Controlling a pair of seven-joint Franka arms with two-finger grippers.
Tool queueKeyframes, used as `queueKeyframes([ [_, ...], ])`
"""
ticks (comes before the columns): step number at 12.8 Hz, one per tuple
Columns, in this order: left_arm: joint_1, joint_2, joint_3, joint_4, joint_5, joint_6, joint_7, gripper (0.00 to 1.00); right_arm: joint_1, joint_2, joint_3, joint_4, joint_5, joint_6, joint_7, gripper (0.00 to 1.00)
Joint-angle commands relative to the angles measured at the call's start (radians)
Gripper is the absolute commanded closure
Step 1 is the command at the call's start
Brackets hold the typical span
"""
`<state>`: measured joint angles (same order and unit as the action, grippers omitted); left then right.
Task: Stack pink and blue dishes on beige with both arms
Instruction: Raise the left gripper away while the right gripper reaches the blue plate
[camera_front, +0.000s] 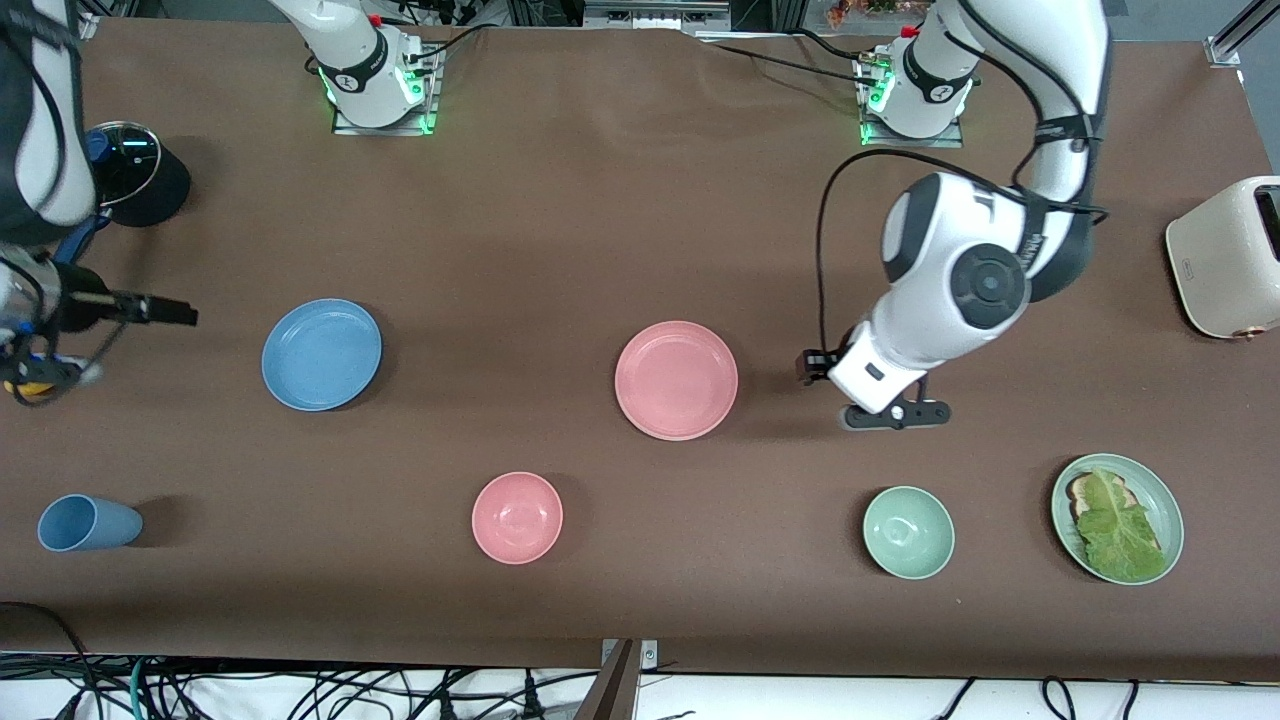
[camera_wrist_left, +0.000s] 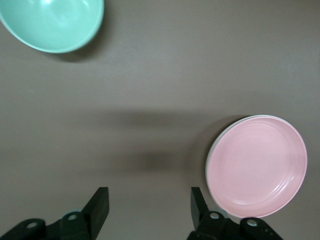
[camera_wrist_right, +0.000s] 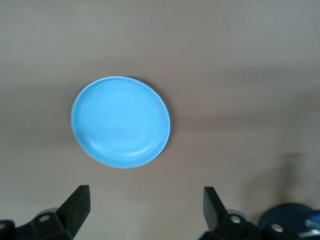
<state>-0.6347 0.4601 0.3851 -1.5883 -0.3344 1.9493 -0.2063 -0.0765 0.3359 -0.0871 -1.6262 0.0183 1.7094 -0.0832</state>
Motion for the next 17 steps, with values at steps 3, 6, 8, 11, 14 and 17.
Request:
queueKeyframes([
  [3,0.128,-0.035,-0.009,0.048,0.038,-0.124,0.212,0.23,-0.023,0.048,0.001,-0.139,0.072,0.16,-0.017,0.0],
  [6,0.21,-0.043,-0.009,0.094,0.038,-0.208,0.332,0.22,-0.025,0.048,0.001,-0.26,0.077,0.314,-0.049,0.0],
  [8,0.243,-0.043,-0.006,0.128,0.04,-0.268,0.376,0.2,-0.057,0.064,0.003,-0.261,0.081,0.314,-0.082,0.0],
  [11,0.28,-0.05,-0.002,0.149,0.066,-0.316,0.43,0.2,-0.082,0.077,0.001,-0.254,0.158,0.317,-0.162,0.0],
  [14,0.317,-0.075,-0.003,0.151,0.098,-0.345,0.462,0.19,-0.083,0.077,0.001,-0.254,0.163,0.318,-0.162,0.0],
  [17,0.355,-0.101,-0.006,0.154,0.149,-0.381,0.501,0.17,-0.106,0.162,0.003,-0.201,0.166,0.32,-0.19,0.0],
])
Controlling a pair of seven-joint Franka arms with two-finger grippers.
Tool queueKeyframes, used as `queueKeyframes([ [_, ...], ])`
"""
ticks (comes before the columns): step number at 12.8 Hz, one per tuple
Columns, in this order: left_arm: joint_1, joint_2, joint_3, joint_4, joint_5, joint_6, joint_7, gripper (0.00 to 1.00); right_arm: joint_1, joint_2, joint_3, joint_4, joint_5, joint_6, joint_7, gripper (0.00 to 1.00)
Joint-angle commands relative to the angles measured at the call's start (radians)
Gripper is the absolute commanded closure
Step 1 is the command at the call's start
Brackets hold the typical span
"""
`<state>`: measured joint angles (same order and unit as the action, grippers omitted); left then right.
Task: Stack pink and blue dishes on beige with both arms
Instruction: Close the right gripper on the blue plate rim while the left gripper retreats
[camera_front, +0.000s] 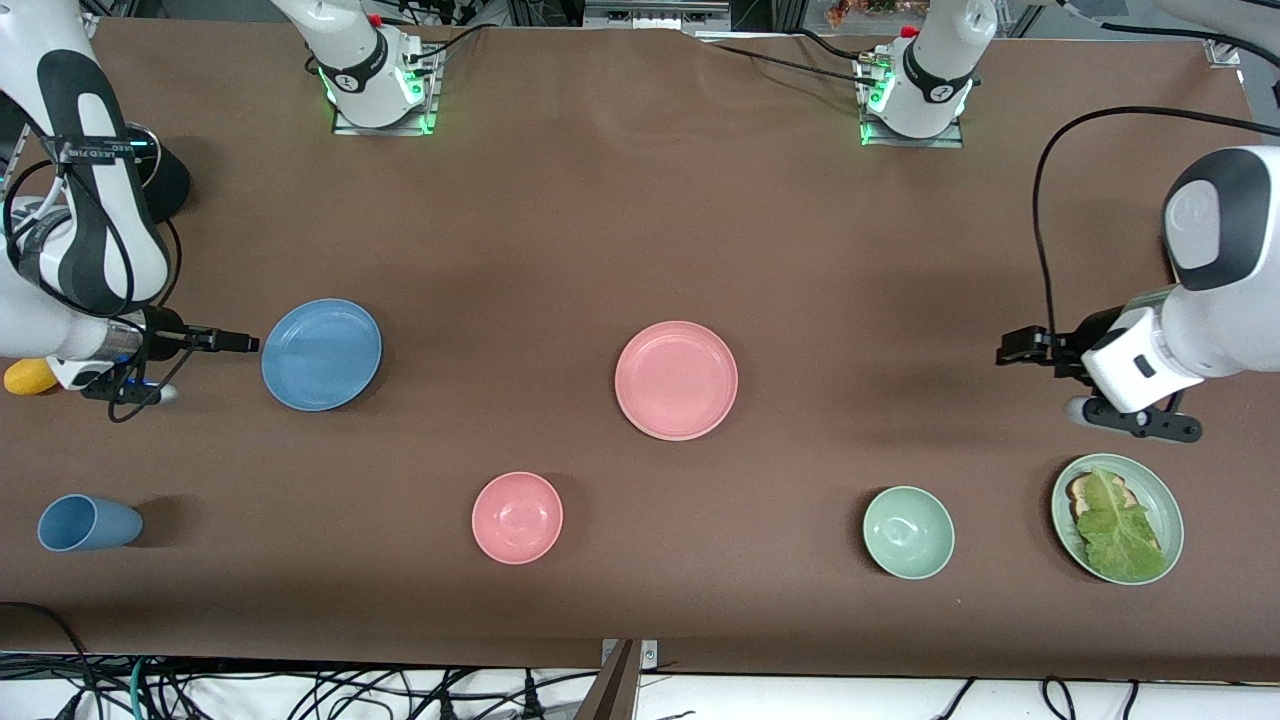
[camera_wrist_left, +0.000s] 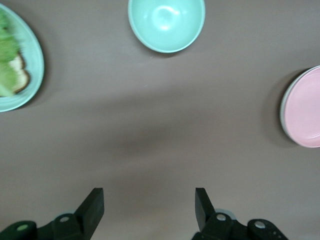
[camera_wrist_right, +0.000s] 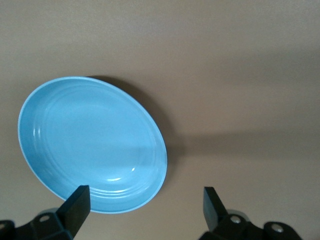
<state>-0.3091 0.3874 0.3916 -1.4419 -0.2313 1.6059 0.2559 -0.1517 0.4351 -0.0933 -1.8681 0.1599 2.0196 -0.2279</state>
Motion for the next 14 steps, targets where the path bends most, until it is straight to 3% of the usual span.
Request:
queueKeyframes([
  [1,0.044,-0.031,-0.013,0.008,0.049,-0.047,0.049,0.16,-0.055,0.094,0.014,0.049,0.047,0.011,-0.048,0.0],
  [3,0.08,-0.033,-0.019,0.008,0.049,-0.06,0.077,0.13,-0.058,0.103,0.014,0.049,0.119,0.011,-0.08,0.0],
  [6,0.119,-0.041,-0.033,0.008,0.078,-0.063,0.135,0.1,-0.069,0.137,0.012,0.05,0.156,0.017,-0.107,0.01],
  [7,0.125,-0.042,-0.036,0.008,0.075,-0.063,0.135,0.04,-0.071,0.143,0.012,0.049,0.158,0.018,-0.107,0.02],
  [8,0.134,-0.051,-0.057,0.008,0.075,-0.063,0.135,0.01,-0.074,0.157,0.014,0.05,0.158,0.014,-0.114,0.14],
  [10,0.22,-0.077,-0.172,0.006,0.084,-0.061,0.123,0.0,-0.072,0.168,0.014,0.049,0.159,0.013,-0.12,0.33],
  [12,0.284,-0.105,-0.267,0.006,0.111,-0.06,0.089,0.0,-0.074,0.175,0.014,0.049,0.182,0.016,-0.122,0.36],
  [14,0.286,-0.136,-0.299,0.006,0.148,-0.06,-0.04,0.0,-0.075,0.191,0.014,0.049,0.201,0.016,-0.136,0.45],
])
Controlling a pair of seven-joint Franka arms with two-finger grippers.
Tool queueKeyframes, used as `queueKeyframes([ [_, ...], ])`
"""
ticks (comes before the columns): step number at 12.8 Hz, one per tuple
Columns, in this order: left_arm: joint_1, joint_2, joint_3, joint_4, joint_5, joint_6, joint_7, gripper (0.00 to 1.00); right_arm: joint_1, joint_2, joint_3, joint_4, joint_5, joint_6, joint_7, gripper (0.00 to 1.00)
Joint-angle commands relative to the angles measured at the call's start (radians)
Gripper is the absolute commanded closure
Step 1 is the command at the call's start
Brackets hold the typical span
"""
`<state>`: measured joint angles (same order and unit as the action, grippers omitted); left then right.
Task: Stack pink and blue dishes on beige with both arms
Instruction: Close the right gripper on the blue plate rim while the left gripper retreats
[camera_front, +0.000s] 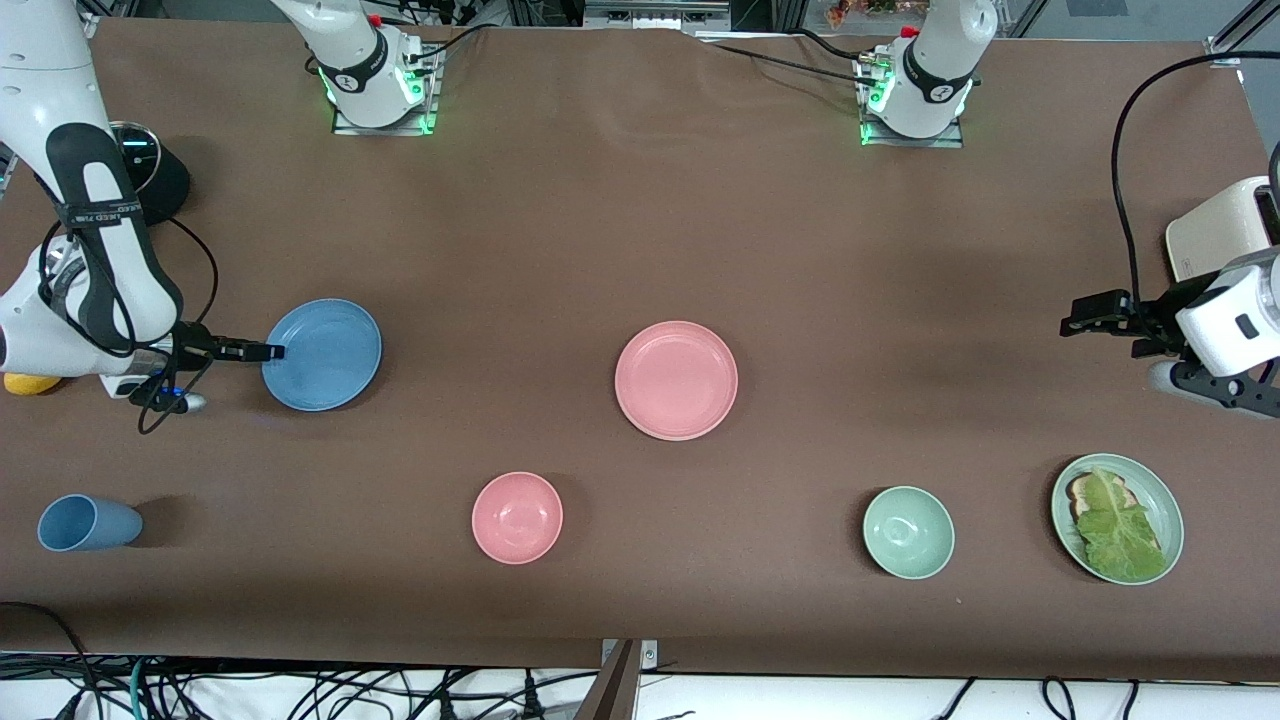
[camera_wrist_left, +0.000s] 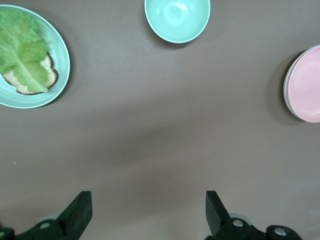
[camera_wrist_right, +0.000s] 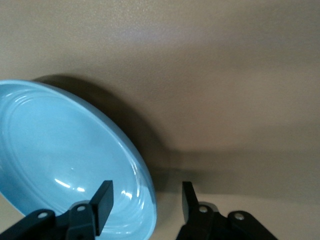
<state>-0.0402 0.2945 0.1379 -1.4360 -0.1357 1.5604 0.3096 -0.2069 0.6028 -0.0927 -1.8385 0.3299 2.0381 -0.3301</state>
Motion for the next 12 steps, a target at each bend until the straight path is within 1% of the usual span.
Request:
queueKeyframes([
  [1,0.02,-0.054,-0.066,0.0,0.062,-0.016,-0.143,0.0,-0.025,0.023,0.013,0.019,0.031,-0.002,-0.035,0.51],
  [2,0.023,-0.076,-0.073,-0.003,0.062,-0.016,-0.158,0.0,-0.028,0.025,0.013,0.019,0.031,-0.002,-0.041,0.64],
  [3,0.037,-0.089,-0.073,-0.003,0.062,-0.016,-0.158,0.0,-0.032,0.023,0.013,0.019,0.031,-0.006,-0.056,0.83],
  [4,0.052,-0.109,-0.07,-0.004,0.058,-0.025,-0.153,0.0,-0.032,0.023,0.013,0.021,0.031,-0.006,-0.06,0.99],
  [6,0.062,-0.12,-0.069,-0.009,0.051,-0.087,-0.147,0.0,-0.034,0.022,0.013,0.021,0.031,-0.01,-0.061,1.0],
  [8,0.06,-0.126,-0.069,-0.009,0.054,-0.105,-0.147,0.0,-0.031,0.018,0.014,0.041,0.031,-0.019,-0.061,1.0],
  [9,0.062,-0.138,-0.069,-0.017,0.051,-0.106,-0.144,0.0,-0.022,0.008,0.016,0.057,0.032,-0.056,-0.054,1.0],
  [10,0.059,-0.146,-0.072,-0.026,0.051,-0.109,-0.145,0.0,-0.014,-0.006,0.019,0.083,0.031,-0.125,-0.044,1.0],
  [12,0.055,-0.152,-0.073,-0.049,0.053,-0.152,-0.141,0.0,-0.003,-0.009,0.071,0.177,0.032,-0.255,-0.026,1.0],
])
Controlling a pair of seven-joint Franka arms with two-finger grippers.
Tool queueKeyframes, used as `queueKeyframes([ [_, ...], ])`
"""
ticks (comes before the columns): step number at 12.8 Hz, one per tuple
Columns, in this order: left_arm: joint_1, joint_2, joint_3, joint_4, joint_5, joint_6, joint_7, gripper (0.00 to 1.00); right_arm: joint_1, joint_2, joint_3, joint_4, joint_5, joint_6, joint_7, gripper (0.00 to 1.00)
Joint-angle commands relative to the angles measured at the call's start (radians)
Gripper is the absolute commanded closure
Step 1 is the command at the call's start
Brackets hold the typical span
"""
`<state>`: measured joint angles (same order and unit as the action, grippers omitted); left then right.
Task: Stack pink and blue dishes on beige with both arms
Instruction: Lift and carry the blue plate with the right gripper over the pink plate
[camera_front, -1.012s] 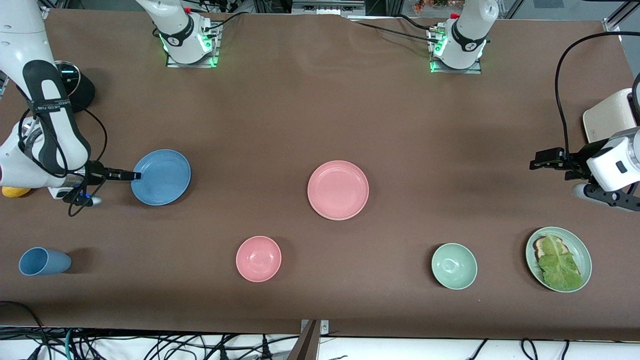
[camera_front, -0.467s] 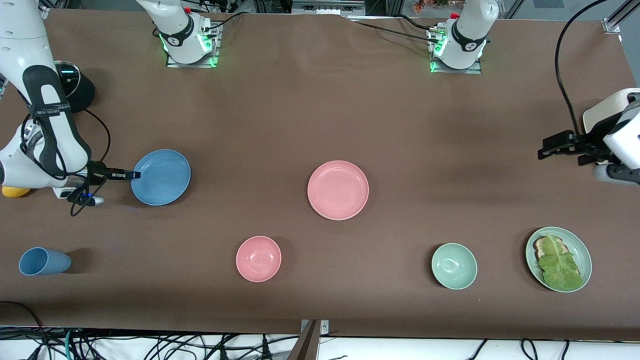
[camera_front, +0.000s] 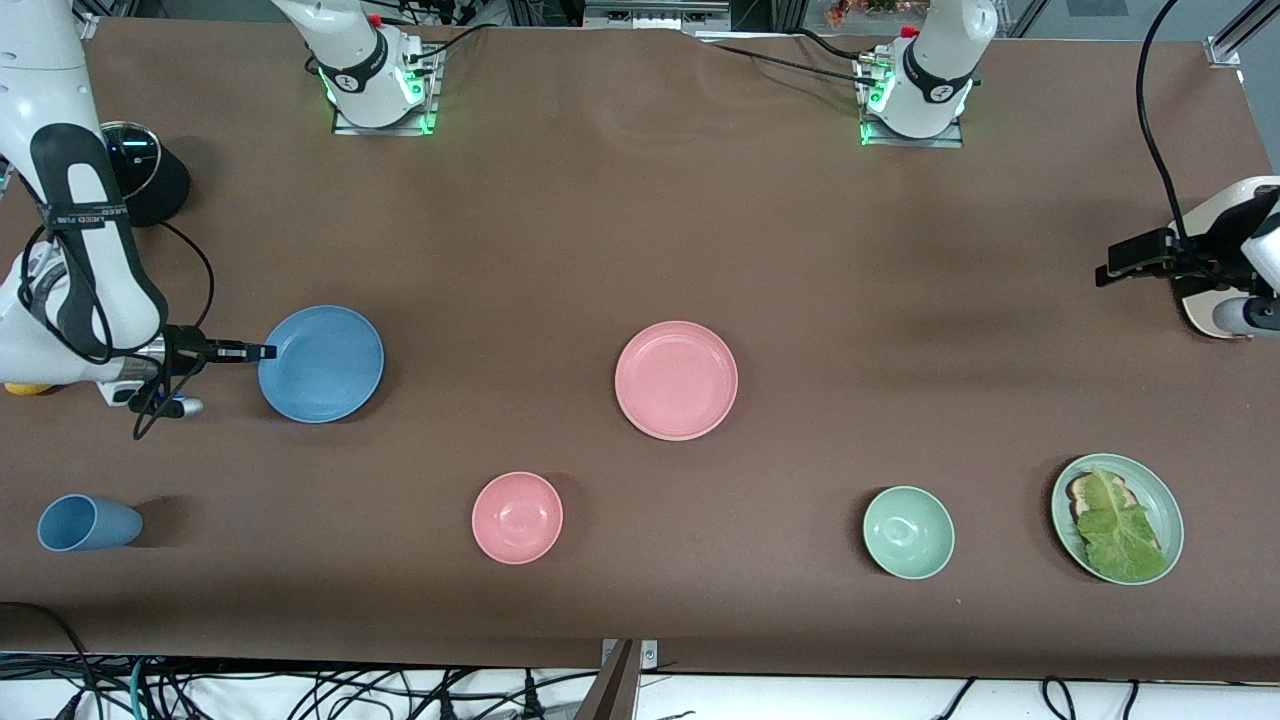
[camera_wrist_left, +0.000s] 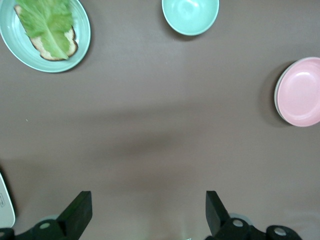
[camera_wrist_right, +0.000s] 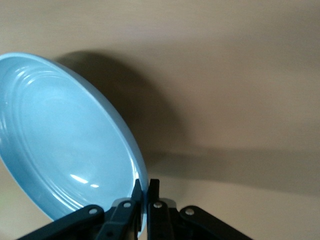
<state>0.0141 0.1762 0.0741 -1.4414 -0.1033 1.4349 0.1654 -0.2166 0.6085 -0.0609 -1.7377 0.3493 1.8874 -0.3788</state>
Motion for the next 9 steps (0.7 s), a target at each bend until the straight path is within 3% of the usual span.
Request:
queueKeyframes([
  [1,-0.002,-0.038,-0.01,-0.063,0.028,-0.028,0.003,0.0,0.008,-0.015,0.071,0.12,0.011,-0.14,0.073,1.0],
  [4,0.001,-0.055,-0.01,-0.067,0.031,-0.027,-0.001,0.0,0.013,-0.038,0.202,0.153,0.008,-0.136,0.268,1.0],
  [7,-0.002,-0.078,-0.01,-0.065,0.034,-0.025,-0.003,0.0,0.074,-0.036,0.323,0.159,0.01,-0.024,0.528,1.0],
  [9,-0.014,-0.093,-0.022,-0.062,0.107,-0.024,0.0,0.0,0.172,-0.026,0.354,0.156,0.011,0.069,0.728,1.0],
])
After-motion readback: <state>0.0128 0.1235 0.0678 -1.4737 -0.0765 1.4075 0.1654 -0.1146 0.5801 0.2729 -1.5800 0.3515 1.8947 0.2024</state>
